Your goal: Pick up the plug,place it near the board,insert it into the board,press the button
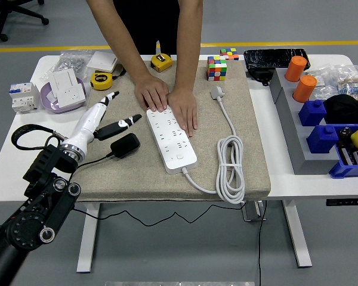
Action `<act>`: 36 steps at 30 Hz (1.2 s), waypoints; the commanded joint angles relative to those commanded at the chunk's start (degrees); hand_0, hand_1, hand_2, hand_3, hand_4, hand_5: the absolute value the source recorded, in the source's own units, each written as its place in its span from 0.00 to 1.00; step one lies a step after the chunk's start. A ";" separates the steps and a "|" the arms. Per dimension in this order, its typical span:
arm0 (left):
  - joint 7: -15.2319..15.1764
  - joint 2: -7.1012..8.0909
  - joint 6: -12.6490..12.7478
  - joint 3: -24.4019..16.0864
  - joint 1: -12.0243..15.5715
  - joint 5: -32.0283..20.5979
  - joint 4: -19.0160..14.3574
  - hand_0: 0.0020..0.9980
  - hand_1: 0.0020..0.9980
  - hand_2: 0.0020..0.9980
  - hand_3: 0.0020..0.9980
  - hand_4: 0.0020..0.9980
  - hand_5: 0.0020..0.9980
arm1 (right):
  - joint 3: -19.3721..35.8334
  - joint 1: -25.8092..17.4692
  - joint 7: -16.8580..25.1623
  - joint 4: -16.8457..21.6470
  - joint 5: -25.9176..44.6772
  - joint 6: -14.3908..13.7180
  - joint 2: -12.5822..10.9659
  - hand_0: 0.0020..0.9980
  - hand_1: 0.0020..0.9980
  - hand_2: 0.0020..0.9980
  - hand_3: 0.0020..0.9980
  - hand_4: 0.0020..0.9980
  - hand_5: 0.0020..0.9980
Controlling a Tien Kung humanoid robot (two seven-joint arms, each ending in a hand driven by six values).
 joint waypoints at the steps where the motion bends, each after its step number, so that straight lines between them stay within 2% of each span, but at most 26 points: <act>1: -1.56 -0.31 1.20 -1.15 1.11 -2.23 -2.00 1.00 1.00 1.00 1.00 1.00 1.00 | 0.14 -0.06 0.01 0.00 -0.12 -0.01 0.05 0.82 0.72 0.70 0.64 0.94 0.61; 3: -4.80 -0.69 2.60 -3.56 3.64 -7.82 -6.77 1.00 1.00 1.00 1.00 1.00 1.00 | 0.59 -0.24 -0.06 0.00 -0.50 0.03 0.20 0.82 0.72 0.70 0.64 0.94 0.61; 6: -7.87 -0.69 2.09 -6.70 7.17 -14.52 -12.11 1.00 1.00 1.00 1.00 1.00 1.00 | 1.16 -0.58 -0.11 0.00 -0.96 0.04 0.39 0.82 0.72 0.70 0.64 0.94 0.61; 8: -9.25 -0.69 1.12 -8.68 9.27 -19.37 -14.81 1.00 1.00 1.00 1.00 1.00 1.00 | 1.52 -0.78 -0.11 0.00 -1.13 0.01 0.49 0.82 0.72 0.70 0.64 0.94 0.61; 11: -9.97 -0.69 -0.65 -11.69 11.43 -26.44 -16.20 1.00 1.00 1.00 1.00 1.00 1.00 | 1.71 -0.90 -0.10 0.00 -1.22 0.00 0.60 0.82 0.72 0.70 0.64 0.94 0.61; 12: -10.20 -0.69 -1.35 -12.57 12.07 -28.68 -16.37 0.73 0.75 0.70 0.64 1.00 0.82 | 1.55 -0.84 -0.03 0.00 -1.02 -0.03 0.64 0.82 0.72 0.70 0.64 0.94 0.61; 16: -10.87 -0.67 -2.77 -13.37 13.37 -38.36 -17.08 0.73 0.75 0.70 0.64 1.00 0.82 | 1.07 -0.55 0.15 0.00 -0.44 -0.12 0.72 0.82 0.72 0.70 0.64 0.94 0.61; 17: -11.29 -0.63 -2.31 -13.14 13.51 -40.59 -17.27 0.73 0.75 0.70 0.64 1.00 0.82 | 1.03 -0.49 0.18 0.00 -0.35 -0.14 0.71 0.82 0.72 0.70 0.64 0.94 0.61; 18: -11.74 -0.65 -1.86 -13.02 13.60 -43.20 -17.34 0.11 0.01 0.08 0.06 1.00 0.46 | 0.97 -0.44 0.19 0.00 -0.30 -0.14 0.72 0.82 0.72 0.70 0.64 0.94 0.61; 23: -14.32 -0.69 -2.45 -13.09 14.23 -55.49 -17.81 0.11 0.01 0.08 0.06 1.00 0.46 | 0.47 -0.42 0.39 0.00 0.49 -0.25 0.94 0.82 0.72 0.70 0.64 0.94 0.61; 24: -14.34 -0.69 -2.89 -13.03 14.46 -57.73 -17.76 0.08 0.00 0.00 0.00 0.92 0.37 | 0.66 -0.51 0.33 0.00 0.32 -0.22 1.01 0.82 0.72 0.70 0.63 0.94 0.61; 29: -12.62 -0.69 -6.64 -12.83 15.12 -69.52 -16.33 0.08 0.00 0.00 0.00 0.92 0.37 | 1.72 -0.95 0.00 0.00 -0.66 -0.09 1.31 0.82 0.72 0.70 0.63 0.94 0.61; 30: -12.60 -0.69 -6.90 -12.98 15.16 -72.13 -16.11 0.08 0.00 0.00 0.00 0.88 0.34 | 1.75 -1.01 -0.01 0.00 -0.69 -0.08 1.36 0.82 0.72 0.70 0.64 0.94 0.61; 34: -13.36 -0.69 -5.16 -13.32 15.52 -82.56 -16.98 0.08 0.00 0.00 0.00 0.88 0.34 | 1.66 -1.11 0.03 0.00 -0.53 -0.12 1.42 0.82 0.72 0.70 0.64 0.94 0.61; 35: -12.67 -0.69 -5.42 -13.54 15.60 -84.42 -17.19 0.08 0.00 0.00 0.00 0.88 0.34 | 1.63 -1.12 0.05 0.00 -0.47 -0.13 1.41 0.82 0.72 0.70 0.64 0.94 0.61; 36: -11.90 -0.69 -5.83 -13.71 15.65 -86.65 -17.34 0.29 0.46 0.42 0.40 1.00 0.55 | 1.54 -1.11 0.08 0.00 -0.37 -0.14 1.40 0.82 0.72 0.70 0.64 0.94 0.61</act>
